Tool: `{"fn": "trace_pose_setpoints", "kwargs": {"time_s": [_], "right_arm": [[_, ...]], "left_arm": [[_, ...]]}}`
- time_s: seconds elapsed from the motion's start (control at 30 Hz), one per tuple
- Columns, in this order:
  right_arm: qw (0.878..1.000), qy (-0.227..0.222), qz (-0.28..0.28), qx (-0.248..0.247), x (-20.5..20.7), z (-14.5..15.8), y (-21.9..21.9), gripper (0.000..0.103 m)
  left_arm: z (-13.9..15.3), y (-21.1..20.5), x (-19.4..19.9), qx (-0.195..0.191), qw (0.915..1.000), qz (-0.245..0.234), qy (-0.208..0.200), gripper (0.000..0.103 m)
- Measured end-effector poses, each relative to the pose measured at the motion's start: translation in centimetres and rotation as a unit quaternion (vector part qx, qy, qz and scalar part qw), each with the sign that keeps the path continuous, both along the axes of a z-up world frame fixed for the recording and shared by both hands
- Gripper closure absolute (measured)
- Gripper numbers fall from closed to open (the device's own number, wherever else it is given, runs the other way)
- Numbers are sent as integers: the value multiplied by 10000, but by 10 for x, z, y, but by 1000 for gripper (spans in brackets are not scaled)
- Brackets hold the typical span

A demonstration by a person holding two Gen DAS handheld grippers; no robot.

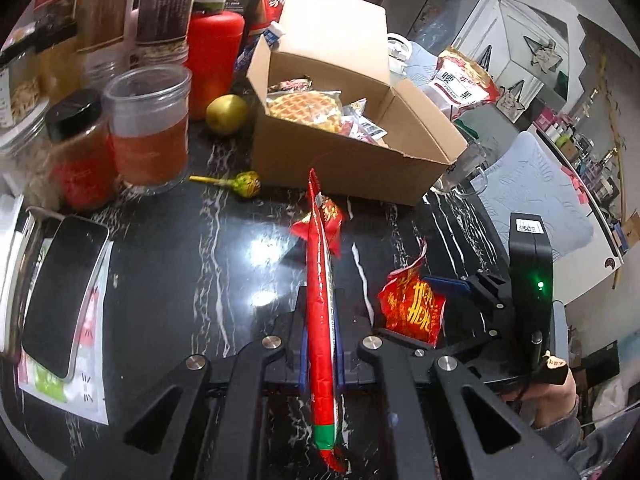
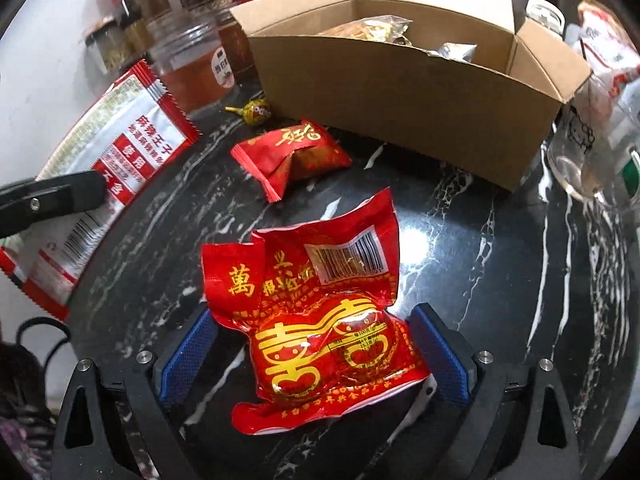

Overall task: Organize snacks
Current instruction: 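Grasp the red gold-printed pouch with the right gripper while the left gripper holds the spicy packet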

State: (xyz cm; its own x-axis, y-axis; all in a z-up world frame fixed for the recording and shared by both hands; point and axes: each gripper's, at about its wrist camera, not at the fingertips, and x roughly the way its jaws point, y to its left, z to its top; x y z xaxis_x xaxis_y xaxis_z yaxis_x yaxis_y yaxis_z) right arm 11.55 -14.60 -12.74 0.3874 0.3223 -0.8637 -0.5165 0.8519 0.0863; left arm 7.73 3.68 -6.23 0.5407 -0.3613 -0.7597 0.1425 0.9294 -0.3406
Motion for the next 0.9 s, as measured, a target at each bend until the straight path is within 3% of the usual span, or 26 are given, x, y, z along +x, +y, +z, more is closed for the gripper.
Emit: {"fn": "trace_pose_setpoints", "kwargs": {"time_s": [0.27, 0.43, 0.9], "right_arm": [[9990, -203, -144, -363, -8, -10, 11, 7], [9984, -341, -424, -146, -11, -5, 2, 29], [9962, -426, -710, 265, -28, 13, -15, 30]], "left_arm": [[-5, 3, -3, -44, 10000, -6, 19, 93], [-6, 5, -4, -70, 10000, -2, 23, 93], [-6, 7, -10, -111, 9999, 6, -28, 93]]}}
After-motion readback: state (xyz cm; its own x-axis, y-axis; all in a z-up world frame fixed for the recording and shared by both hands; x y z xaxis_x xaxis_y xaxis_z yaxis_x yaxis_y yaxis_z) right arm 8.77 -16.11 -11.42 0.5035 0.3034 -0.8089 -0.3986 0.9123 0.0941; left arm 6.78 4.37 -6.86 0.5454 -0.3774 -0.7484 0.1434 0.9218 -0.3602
